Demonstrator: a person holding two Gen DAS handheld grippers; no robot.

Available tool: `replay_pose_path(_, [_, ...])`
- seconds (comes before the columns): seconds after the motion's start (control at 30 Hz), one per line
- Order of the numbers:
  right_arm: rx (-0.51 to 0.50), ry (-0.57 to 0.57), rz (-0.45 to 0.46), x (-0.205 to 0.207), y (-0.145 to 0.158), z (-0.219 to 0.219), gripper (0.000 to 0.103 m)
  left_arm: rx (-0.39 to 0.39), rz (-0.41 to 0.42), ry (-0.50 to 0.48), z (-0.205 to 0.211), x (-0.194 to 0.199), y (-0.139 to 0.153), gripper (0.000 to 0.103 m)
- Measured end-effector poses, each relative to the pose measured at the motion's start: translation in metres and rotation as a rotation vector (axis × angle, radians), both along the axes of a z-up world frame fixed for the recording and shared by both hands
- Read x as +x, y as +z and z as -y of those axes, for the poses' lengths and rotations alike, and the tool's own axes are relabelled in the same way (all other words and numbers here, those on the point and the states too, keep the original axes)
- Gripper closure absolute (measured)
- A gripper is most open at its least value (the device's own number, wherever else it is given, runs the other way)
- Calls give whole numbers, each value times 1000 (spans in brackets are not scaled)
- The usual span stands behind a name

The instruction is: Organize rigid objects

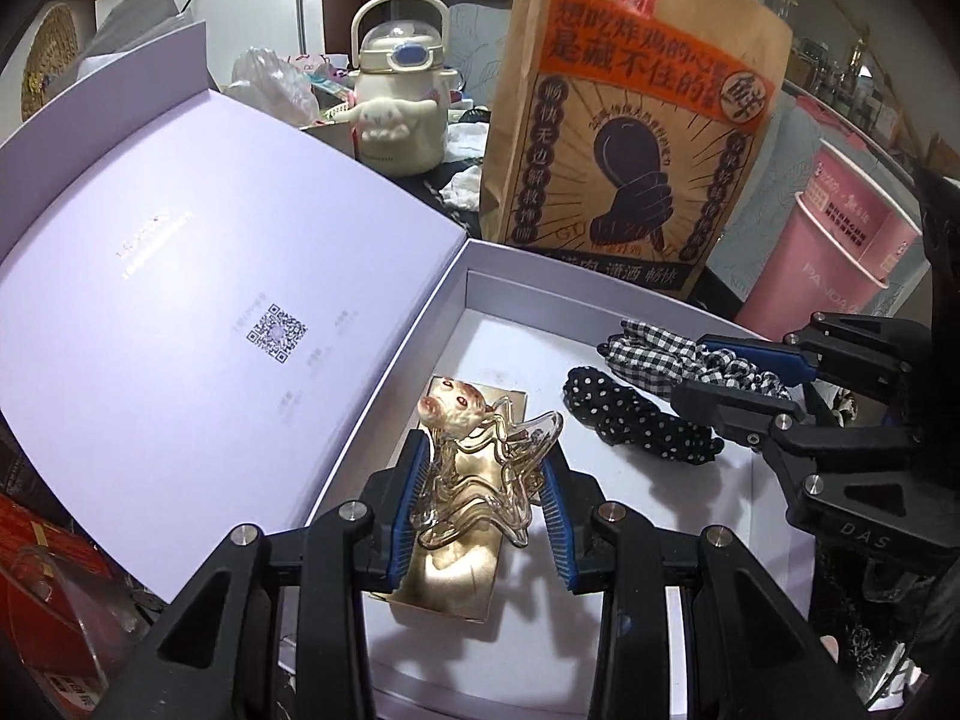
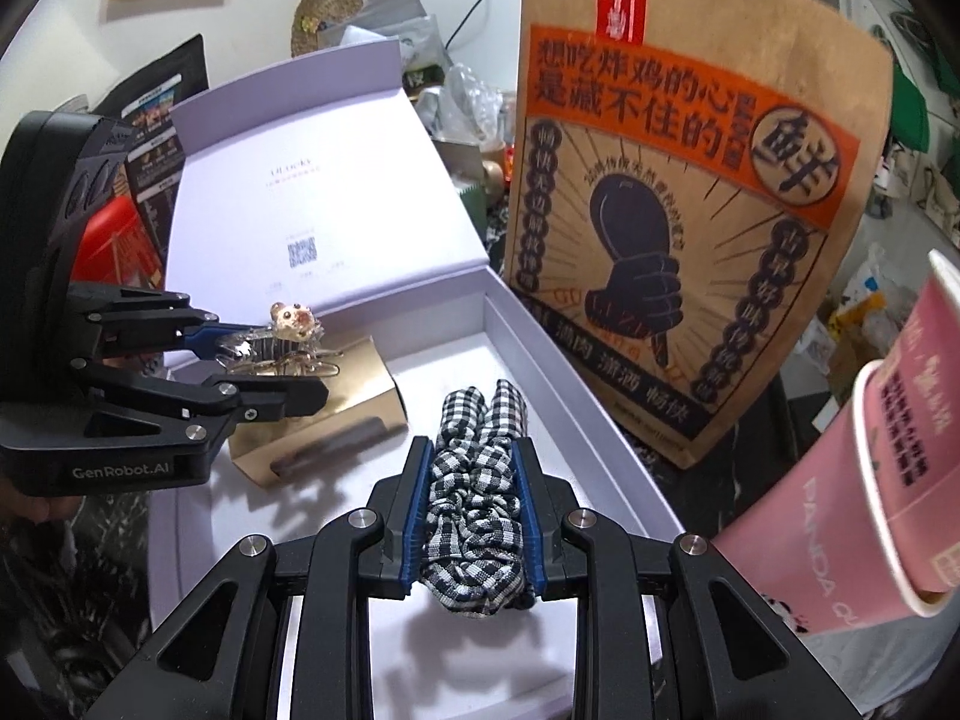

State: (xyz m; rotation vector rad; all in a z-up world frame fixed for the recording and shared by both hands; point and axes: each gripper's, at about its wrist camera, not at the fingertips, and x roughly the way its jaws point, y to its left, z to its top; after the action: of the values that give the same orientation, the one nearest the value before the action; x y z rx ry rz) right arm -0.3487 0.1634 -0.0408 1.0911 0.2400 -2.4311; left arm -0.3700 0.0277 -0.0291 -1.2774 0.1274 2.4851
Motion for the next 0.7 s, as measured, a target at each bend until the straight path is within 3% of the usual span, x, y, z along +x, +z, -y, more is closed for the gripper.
replay_pose_path(0.17, [68,9,-2,-2,-13,9,76,-56,-9,10,-4,-1,-8,68])
replay_pose_path(0.7, [87,-8,32,-8,-21,7,71,-47,20,11,-4,-3,-10,67])
